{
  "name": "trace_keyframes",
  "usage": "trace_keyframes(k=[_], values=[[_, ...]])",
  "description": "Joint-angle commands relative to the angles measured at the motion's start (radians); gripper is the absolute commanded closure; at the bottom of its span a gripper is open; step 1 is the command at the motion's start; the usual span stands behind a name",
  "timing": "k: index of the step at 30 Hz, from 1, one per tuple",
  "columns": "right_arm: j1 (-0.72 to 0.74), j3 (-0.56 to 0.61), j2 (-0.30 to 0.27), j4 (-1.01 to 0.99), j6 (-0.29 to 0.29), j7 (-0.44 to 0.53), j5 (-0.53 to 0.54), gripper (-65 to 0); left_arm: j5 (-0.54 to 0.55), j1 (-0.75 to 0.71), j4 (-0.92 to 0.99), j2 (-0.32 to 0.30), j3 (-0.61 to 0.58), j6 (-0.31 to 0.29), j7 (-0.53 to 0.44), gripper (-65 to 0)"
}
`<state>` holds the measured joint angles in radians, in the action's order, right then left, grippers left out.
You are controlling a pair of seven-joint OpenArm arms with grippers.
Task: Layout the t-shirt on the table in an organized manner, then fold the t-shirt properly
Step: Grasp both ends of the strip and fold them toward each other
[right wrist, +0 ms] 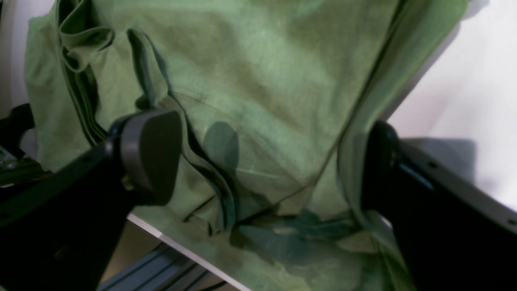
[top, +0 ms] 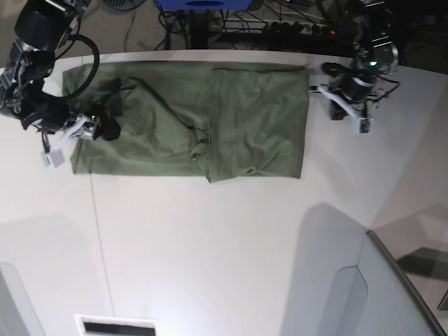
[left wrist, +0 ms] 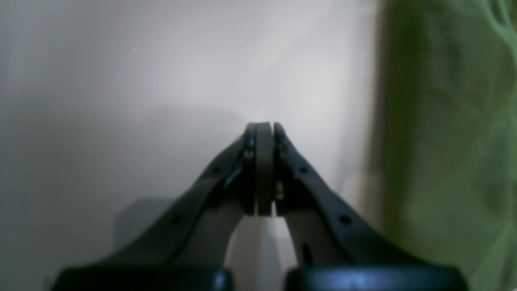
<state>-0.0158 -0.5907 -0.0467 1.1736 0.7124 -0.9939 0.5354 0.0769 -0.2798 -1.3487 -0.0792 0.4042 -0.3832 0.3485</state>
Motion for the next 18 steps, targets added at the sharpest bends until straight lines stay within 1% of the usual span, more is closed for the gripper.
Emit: trace_keyframes(k=[1, 4, 6, 8, 10, 12, 15, 18], values=[[-0.013, 0.005, 0.001, -0.008, -0.014, -0.064, -0.051, -53.6, -0.015, 0.018, 0.012, -0.001, -0.001, -0.003, 0.008, 0.0], [-0.013, 0.007, 0.0, -0.011, -0.014, -0.064, -0.051, -42.6, -0.021, 0.055, 0.077, 0.008, -0.057, -0.003, 0.008, 0.0], [-0.011, 0.008, -0.002, -0.011, -0.014, -0.064, -0.053, -37.2, -0.021, 0.058, 0.096, 0.009, -0.104, -0.003, 0.008, 0.0], [-0.008, 0.008, -0.003, -0.011, -0.014, -0.064, -0.056, -34.8, -0.015, 0.058, 0.099, 0.011, -0.139, -0.003, 0.008, 0.0], [-0.005, 0.008, -0.003, -0.013, -0.014, -0.062, -0.056, -33.6, -0.015, 0.058, 0.099, 0.012, -0.144, -0.003, 0.008, 0.0], [-0.003, 0.008, -0.005, -0.013, -0.014, -0.062, -0.056, -29.6, -0.015, 0.058, 0.101, 0.012, -0.147, -0.003, 0.008, 0.0], [0.01, 0.008, -0.005, -0.013, -0.014, -0.062, -0.056, -18.2, -0.015, 0.057, 0.102, 0.012, -0.146, -0.003, 0.008, 0.0], [0.018, 0.008, -0.006, -0.013, -0.014, -0.062, -0.056, -4.8, -0.015, 0.057, 0.105, 0.012, -0.15, -0.003, 0.008, 0.0]])
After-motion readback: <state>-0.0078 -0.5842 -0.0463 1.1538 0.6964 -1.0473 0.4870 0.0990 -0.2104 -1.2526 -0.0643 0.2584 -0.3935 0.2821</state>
